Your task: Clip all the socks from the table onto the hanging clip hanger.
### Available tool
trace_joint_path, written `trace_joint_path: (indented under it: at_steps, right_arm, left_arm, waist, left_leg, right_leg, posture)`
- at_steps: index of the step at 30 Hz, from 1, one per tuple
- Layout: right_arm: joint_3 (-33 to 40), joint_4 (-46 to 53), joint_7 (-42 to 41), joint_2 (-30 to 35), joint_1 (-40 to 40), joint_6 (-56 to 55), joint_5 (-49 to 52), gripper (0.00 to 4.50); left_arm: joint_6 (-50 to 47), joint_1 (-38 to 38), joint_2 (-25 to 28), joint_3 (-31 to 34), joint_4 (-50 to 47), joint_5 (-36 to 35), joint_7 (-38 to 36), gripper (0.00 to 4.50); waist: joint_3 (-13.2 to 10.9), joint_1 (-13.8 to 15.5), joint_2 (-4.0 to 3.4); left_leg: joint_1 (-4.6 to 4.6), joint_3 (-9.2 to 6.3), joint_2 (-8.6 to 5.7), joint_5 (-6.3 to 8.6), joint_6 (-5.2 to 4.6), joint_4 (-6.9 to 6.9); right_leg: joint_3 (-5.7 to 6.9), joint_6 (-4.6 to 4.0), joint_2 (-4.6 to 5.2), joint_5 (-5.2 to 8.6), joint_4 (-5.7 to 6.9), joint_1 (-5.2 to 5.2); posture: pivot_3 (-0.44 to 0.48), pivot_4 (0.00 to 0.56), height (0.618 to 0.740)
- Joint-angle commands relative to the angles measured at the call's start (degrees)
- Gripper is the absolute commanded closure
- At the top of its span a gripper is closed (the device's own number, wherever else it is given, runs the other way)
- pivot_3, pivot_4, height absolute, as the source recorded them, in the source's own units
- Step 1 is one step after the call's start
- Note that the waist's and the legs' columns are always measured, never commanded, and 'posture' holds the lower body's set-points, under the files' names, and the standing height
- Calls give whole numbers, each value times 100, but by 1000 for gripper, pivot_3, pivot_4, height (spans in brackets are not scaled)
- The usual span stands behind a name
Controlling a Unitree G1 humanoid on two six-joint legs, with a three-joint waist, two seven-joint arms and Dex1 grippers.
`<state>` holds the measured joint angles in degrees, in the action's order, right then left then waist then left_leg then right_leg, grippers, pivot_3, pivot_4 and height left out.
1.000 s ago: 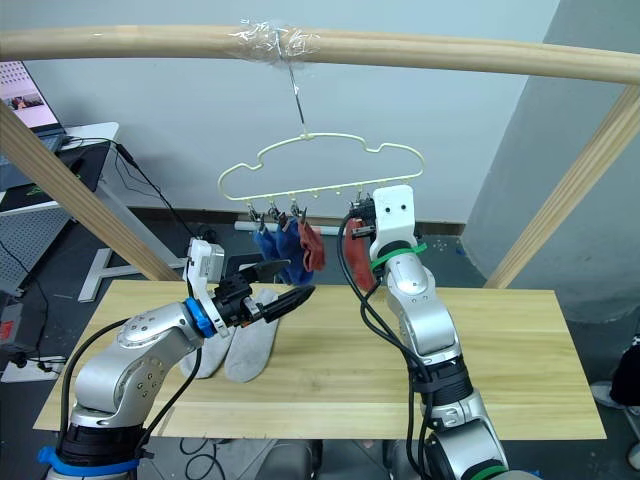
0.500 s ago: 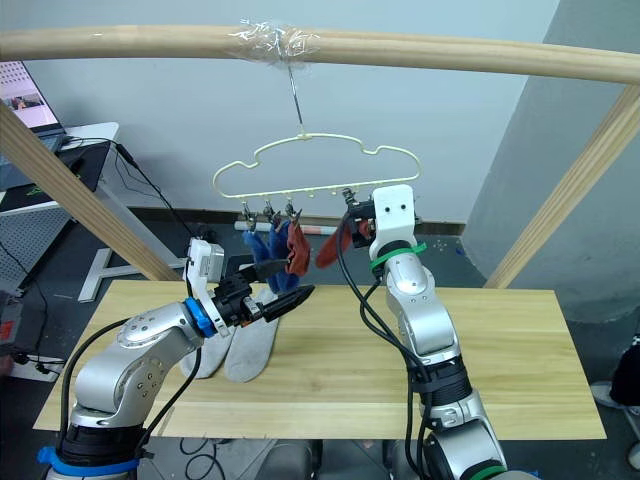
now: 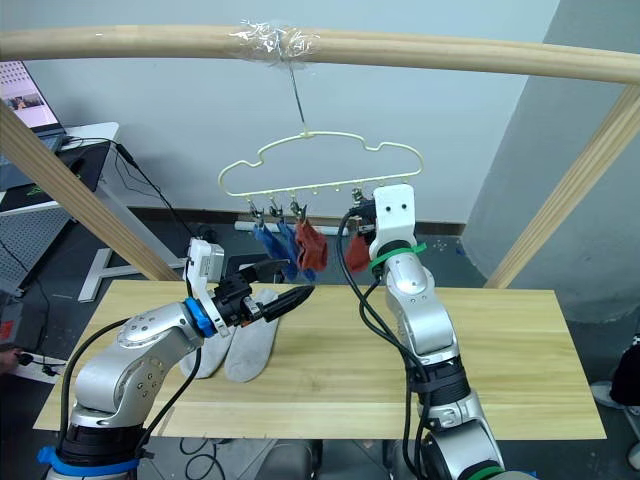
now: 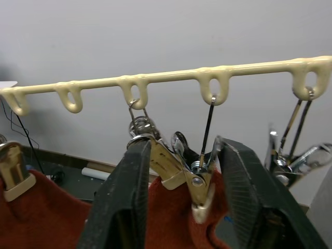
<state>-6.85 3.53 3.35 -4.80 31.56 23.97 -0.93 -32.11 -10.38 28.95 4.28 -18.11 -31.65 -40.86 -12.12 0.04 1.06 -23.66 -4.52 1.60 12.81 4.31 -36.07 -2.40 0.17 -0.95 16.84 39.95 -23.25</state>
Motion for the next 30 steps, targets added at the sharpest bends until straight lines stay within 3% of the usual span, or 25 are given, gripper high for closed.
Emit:
trace_joint_path:
  at_steps: [1, 30]
  right_arm:
    - [26, 126, 0, -66, 90, -83, -4, 2279]
    - [42, -141, 3, -360, 327, -107, 14, 2279]
  left_arm:
    - [61, 4, -22, 67, -288, -122, -2, 0]
    - [58, -30, -44, 152, -444, -332, 77, 0]
  waist:
    - [0, -1, 0]
    - [0, 5, 0]
  left_leg:
    - [0, 0, 0, 0, 0, 0]
    - [0, -1, 0, 0, 0, 0]
  right_leg:
    - [0, 0, 0, 0, 0, 0]
    - [2, 0, 0, 0, 0, 0]
  posture:
    - [138, 188, 740]
    - [150, 177, 740]
